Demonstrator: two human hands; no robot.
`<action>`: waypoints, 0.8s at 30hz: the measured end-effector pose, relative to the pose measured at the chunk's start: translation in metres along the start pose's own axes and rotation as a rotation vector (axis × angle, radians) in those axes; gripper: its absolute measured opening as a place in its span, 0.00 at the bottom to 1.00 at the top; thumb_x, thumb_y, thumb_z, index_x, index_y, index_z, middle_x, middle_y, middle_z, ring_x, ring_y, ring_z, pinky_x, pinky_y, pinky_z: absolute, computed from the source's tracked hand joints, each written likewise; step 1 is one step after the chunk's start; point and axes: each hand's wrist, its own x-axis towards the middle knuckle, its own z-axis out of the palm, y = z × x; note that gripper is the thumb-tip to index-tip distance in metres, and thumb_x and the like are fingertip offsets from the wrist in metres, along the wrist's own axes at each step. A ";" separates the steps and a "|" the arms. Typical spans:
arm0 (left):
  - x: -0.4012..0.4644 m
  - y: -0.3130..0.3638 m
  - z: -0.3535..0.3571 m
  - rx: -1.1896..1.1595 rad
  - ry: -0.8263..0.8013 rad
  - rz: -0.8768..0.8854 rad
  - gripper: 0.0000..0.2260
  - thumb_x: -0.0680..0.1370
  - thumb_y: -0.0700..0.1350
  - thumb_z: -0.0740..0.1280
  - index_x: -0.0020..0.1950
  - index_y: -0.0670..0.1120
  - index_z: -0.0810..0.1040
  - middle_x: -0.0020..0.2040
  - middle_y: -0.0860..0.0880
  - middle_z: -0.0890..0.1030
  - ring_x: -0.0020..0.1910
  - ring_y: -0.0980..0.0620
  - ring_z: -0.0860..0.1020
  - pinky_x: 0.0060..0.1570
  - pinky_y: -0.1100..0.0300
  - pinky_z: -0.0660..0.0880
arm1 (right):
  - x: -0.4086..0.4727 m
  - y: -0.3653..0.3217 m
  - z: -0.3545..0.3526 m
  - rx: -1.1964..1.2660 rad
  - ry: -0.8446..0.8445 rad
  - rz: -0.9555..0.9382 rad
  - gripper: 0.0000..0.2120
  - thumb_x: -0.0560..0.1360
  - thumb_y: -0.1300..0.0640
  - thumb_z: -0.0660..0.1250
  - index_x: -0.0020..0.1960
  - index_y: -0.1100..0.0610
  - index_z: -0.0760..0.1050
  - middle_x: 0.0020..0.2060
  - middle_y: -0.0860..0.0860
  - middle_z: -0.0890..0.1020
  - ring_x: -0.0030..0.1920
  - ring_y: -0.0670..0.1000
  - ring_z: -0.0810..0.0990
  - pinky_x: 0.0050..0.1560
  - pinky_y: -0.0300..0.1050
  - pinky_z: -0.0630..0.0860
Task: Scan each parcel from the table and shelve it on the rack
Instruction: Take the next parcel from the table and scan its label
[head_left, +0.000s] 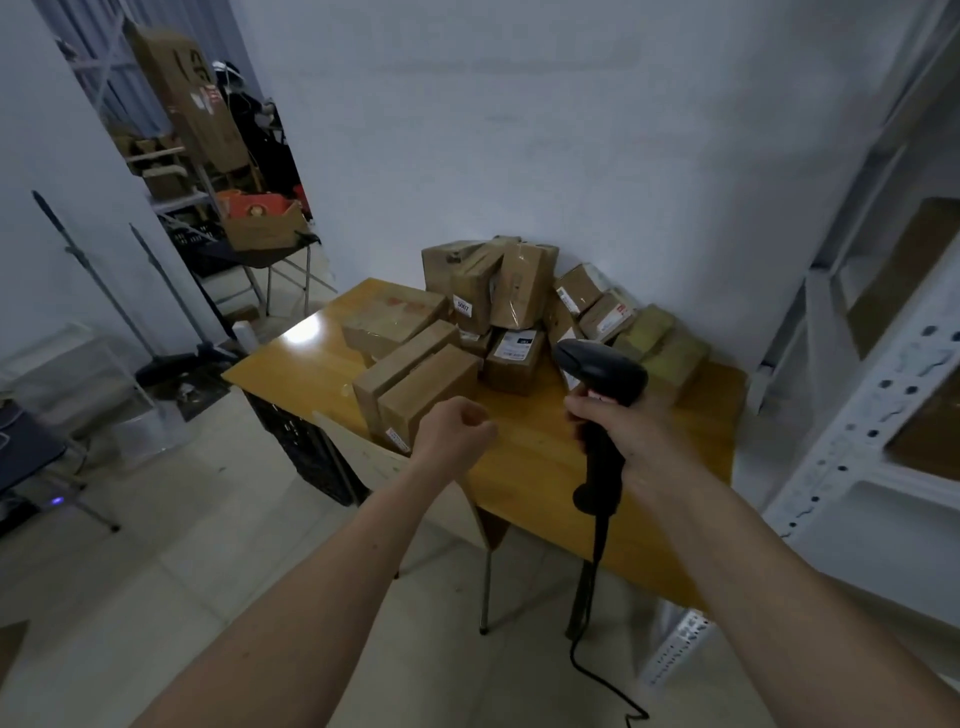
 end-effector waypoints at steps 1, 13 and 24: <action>0.008 -0.005 -0.002 0.003 -0.009 0.001 0.13 0.78 0.46 0.68 0.62 0.45 0.78 0.52 0.52 0.76 0.51 0.54 0.75 0.49 0.60 0.74 | 0.007 0.002 0.006 -0.004 0.005 0.007 0.05 0.71 0.65 0.72 0.46 0.63 0.78 0.33 0.54 0.81 0.30 0.50 0.78 0.32 0.41 0.76; 0.130 -0.019 -0.007 0.101 -0.100 -0.070 0.14 0.79 0.46 0.68 0.63 0.44 0.77 0.59 0.47 0.78 0.54 0.51 0.75 0.56 0.56 0.75 | 0.120 0.003 0.055 0.021 0.011 0.048 0.06 0.71 0.67 0.72 0.42 0.59 0.77 0.32 0.53 0.81 0.28 0.49 0.78 0.31 0.41 0.75; 0.216 -0.055 -0.003 0.360 -0.203 -0.219 0.26 0.75 0.47 0.72 0.70 0.44 0.68 0.56 0.46 0.75 0.54 0.49 0.74 0.49 0.58 0.73 | 0.202 0.001 0.076 -0.015 0.029 0.155 0.04 0.72 0.66 0.71 0.46 0.61 0.78 0.34 0.54 0.80 0.30 0.49 0.77 0.32 0.39 0.75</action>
